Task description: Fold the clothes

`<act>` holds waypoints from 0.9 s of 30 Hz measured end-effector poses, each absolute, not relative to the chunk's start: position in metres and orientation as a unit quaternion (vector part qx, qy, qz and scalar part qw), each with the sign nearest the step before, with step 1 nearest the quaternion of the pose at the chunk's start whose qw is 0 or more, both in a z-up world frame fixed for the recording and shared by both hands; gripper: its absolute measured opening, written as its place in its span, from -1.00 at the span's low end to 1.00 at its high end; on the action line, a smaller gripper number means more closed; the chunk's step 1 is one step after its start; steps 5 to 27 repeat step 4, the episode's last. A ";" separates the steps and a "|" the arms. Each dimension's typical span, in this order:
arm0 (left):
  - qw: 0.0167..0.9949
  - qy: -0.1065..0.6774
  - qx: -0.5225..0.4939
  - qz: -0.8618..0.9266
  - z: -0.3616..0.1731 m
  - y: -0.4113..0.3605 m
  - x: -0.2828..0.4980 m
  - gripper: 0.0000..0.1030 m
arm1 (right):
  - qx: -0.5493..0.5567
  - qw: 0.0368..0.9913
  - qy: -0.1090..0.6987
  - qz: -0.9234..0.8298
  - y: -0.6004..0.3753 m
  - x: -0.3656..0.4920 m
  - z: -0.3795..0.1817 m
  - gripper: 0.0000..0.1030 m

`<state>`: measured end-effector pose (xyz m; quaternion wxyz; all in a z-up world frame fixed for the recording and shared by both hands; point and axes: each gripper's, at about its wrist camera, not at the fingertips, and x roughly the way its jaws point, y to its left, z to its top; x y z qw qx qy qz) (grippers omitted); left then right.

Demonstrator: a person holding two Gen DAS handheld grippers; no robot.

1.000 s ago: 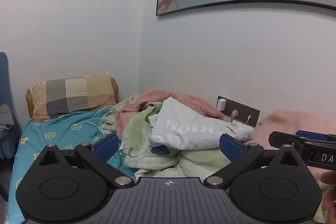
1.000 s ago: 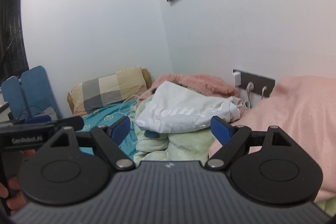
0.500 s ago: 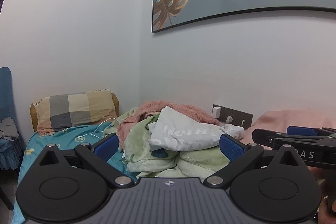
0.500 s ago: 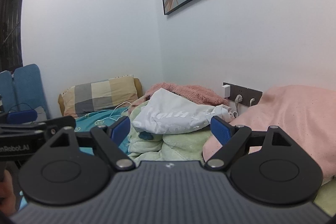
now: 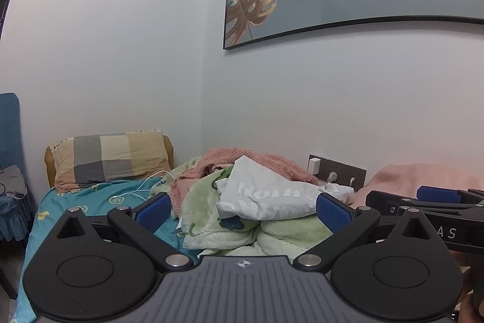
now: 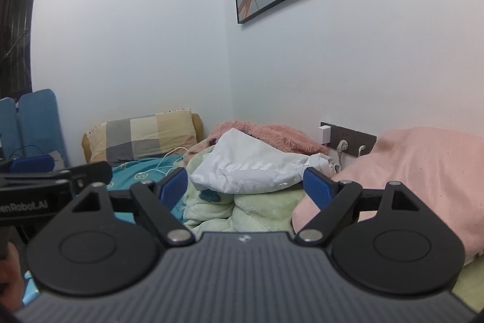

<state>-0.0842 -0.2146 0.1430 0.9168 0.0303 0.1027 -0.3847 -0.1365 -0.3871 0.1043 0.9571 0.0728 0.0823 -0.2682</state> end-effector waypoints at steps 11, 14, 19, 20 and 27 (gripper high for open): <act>0.917 0.105 0.029 -0.384 0.143 -0.214 -0.084 0.99 | 0.073 0.957 0.082 -0.270 -0.385 -0.137 0.104 0.65; 0.917 0.105 0.029 -0.384 0.143 -0.214 -0.084 0.99 | 0.073 0.957 0.082 -0.270 -0.385 -0.137 0.104 0.65; 0.917 0.105 0.029 -0.384 0.143 -0.214 -0.084 0.99 | 0.073 0.957 0.082 -0.270 -0.385 -0.137 0.104 0.65; 0.917 0.105 0.029 -0.384 0.143 -0.214 -0.084 0.99 | 0.073 0.957 0.082 -0.270 -0.385 -0.137 0.104 0.65; 0.917 0.105 0.029 -0.384 0.143 -0.214 -0.084 0.99 | 0.073 0.957 0.082 -0.270 -0.385 -0.137 0.104 0.65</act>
